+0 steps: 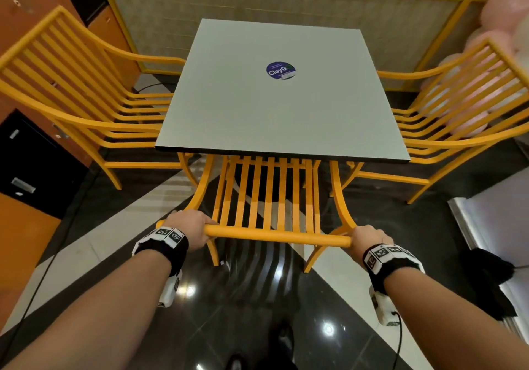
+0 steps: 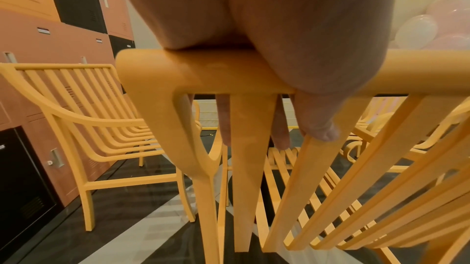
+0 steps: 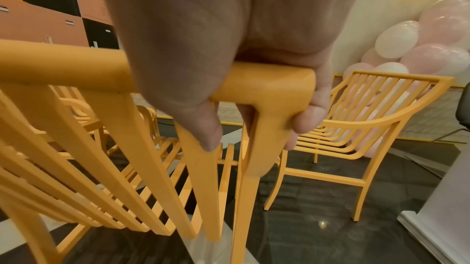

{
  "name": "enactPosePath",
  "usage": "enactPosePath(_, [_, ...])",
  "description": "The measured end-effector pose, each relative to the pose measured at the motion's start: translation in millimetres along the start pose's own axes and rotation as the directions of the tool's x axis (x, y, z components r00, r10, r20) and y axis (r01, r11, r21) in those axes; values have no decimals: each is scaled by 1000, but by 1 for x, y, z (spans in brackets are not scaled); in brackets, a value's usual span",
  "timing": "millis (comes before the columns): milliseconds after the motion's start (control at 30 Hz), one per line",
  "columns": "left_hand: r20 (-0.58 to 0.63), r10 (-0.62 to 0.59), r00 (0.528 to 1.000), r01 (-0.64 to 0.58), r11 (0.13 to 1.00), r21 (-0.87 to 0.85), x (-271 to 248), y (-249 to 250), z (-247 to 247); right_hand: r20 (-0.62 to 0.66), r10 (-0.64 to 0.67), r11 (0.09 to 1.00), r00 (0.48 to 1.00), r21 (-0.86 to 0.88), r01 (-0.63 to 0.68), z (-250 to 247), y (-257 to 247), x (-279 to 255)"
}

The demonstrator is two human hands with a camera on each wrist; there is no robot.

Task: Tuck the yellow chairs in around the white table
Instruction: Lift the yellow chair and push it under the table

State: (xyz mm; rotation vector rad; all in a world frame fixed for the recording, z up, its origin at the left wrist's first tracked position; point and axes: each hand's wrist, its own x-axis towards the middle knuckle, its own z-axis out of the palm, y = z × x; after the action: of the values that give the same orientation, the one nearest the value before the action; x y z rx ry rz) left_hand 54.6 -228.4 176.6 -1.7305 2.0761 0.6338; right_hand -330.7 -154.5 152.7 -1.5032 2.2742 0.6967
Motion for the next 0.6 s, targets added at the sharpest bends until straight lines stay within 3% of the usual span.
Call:
enactPosePath(267, [-49, 30, 998, -28, 999, 25, 1, 8, -1, -47, 13, 999, 999, 33, -12, -5, 5, -3])
enactPosePath(433, [-133, 124, 983, -106, 985, 135, -5, 9, 8, -62, -68, 990, 996, 118, 75, -8, 15, -25])
enactPosePath(600, [-235, 230, 944, -216, 973, 83, -19, 24, 26, -105, -112, 950, 988, 280, 137, -1, 38, -47])
